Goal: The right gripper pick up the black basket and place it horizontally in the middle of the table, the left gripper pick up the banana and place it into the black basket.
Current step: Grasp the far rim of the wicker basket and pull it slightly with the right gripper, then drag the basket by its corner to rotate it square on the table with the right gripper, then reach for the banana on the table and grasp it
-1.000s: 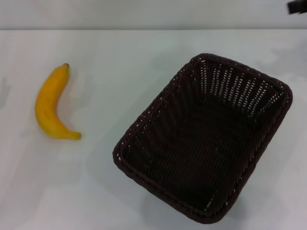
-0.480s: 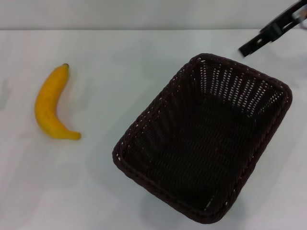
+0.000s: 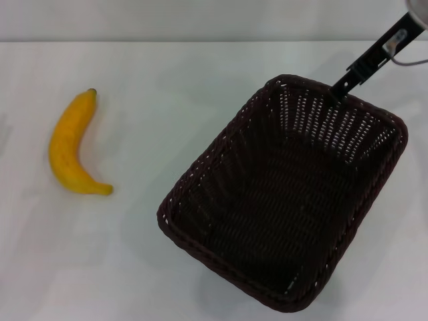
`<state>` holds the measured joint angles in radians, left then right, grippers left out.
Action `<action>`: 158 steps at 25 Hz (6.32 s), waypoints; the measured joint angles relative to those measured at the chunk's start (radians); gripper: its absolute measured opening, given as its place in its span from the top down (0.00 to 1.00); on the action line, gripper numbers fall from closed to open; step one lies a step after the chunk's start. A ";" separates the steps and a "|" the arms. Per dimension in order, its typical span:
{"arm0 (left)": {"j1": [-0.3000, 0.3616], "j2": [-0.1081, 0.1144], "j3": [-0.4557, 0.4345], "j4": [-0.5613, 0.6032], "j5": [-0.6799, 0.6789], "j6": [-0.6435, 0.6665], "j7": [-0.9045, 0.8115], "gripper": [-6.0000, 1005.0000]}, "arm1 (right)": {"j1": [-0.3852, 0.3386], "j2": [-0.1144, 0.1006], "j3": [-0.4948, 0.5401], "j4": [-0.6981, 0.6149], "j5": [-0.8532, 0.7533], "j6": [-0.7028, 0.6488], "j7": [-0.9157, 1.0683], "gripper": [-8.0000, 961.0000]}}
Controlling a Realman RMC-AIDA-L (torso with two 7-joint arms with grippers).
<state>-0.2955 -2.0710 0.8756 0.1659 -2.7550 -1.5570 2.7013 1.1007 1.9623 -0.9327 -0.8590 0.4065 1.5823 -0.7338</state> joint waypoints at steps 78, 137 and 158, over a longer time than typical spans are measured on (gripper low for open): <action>-0.082 0.057 -0.112 0.052 0.061 0.205 -0.015 0.15 | -0.345 -0.021 -0.231 -0.375 0.176 0.193 0.778 0.84; -0.039 0.059 -0.101 0.261 0.330 0.463 -0.297 0.16 | -0.465 -0.019 0.041 -0.543 0.229 0.035 0.362 0.31; -0.175 0.127 -0.105 0.941 1.867 0.370 -1.993 0.17 | -0.713 0.043 0.220 0.077 1.085 -0.635 -0.941 0.32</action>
<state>-0.4701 -1.9436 0.7710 1.1072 -0.8885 -1.1868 0.7082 0.3874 2.0058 -0.7123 -0.7818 1.4915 0.9469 -1.6750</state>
